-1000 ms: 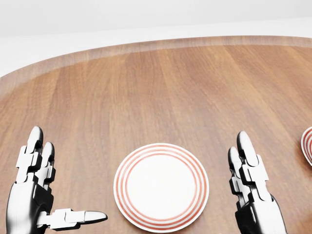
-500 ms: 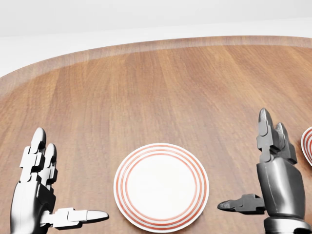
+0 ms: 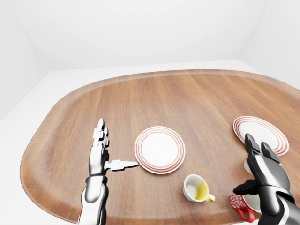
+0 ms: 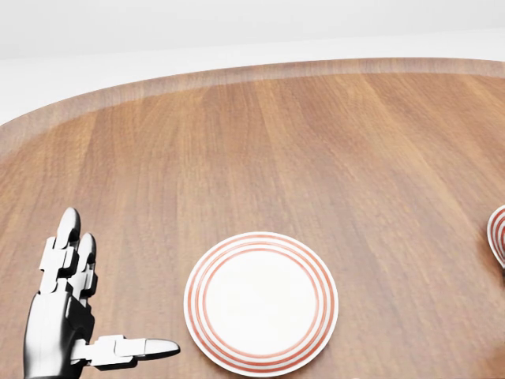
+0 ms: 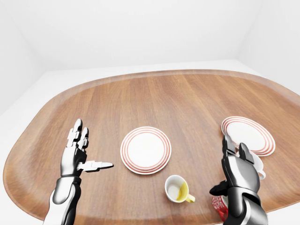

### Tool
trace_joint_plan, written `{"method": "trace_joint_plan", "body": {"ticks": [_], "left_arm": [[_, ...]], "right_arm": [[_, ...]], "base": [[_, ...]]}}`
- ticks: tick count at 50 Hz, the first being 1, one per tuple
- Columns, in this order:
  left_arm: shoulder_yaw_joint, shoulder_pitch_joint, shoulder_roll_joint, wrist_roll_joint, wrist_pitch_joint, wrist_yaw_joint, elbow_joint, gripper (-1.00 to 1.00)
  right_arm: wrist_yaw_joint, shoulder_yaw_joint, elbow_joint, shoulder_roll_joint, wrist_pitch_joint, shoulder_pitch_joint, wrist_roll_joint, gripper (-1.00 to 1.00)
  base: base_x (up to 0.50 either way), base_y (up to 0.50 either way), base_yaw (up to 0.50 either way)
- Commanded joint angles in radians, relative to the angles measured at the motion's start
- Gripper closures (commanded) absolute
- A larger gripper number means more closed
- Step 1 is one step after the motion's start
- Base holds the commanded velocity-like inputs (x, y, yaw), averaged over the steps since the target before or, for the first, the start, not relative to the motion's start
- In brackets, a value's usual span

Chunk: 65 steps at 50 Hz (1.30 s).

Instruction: Put the red mug on the left plate.

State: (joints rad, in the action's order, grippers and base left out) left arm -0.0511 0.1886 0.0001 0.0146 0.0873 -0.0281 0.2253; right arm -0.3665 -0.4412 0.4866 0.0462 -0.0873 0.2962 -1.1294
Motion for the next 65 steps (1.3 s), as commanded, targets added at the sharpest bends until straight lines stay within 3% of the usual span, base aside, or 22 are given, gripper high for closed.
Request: {"method": "trace_joint_plan", "body": {"ticks": [1,16,28,39,44,48,58,65], "left_arm": [[0.004,0.000,0.001,0.001,0.000,0.001,-0.001,-1.00],[0.017,0.003,0.000,0.011,0.000,0.002,-0.001,-1.00],[0.025,-0.001,0.001,0.014,0.000,0.005,-0.002,-1.00],[0.026,-0.006,0.001,0.015,0.000,0.006,-0.001,-1.00],[0.028,-0.005,0.001,0.016,0.000,0.006,0.001,-1.00],[0.029,-0.005,0.001,0.016,0.000,0.005,0.002,-1.00],[0.026,-0.008,0.001,0.014,0.000,0.007,-0.004,-1.00],[0.027,-0.005,0.001,0.015,0.000,0.007,-0.004,-1.00]], "right_arm": [[-0.161,-0.167,0.067,-0.116,0.000,0.138,-0.018,-1.00],[-0.267,-0.470,0.077,-0.188,0.000,0.159,0.067,-1.00],[-0.228,-0.565,0.060,-0.140,0.000,0.109,0.108,-1.00],[-0.138,-0.612,0.032,-0.060,0.000,0.073,0.147,-1.00],[-0.142,-0.614,0.012,-0.048,0.000,0.072,0.202,-1.00],[-0.170,-0.595,0.021,-0.039,0.000,0.058,0.252,-1.00],[-0.141,-0.544,-0.002,-0.005,0.000,0.030,0.197,-1.00],[-0.096,-0.451,-0.088,0.042,0.000,-0.004,0.172,-1.00]], "base": [[0.00,0.00,0.00],[0.00,0.00,0.00],[0.00,0.00,0.00],[0.00,0.00,0.00],[0.00,0.00,0.00],[0.00,0.00,0.00],[0.00,0.00,0.00],[0.00,0.00,0.00]]}}
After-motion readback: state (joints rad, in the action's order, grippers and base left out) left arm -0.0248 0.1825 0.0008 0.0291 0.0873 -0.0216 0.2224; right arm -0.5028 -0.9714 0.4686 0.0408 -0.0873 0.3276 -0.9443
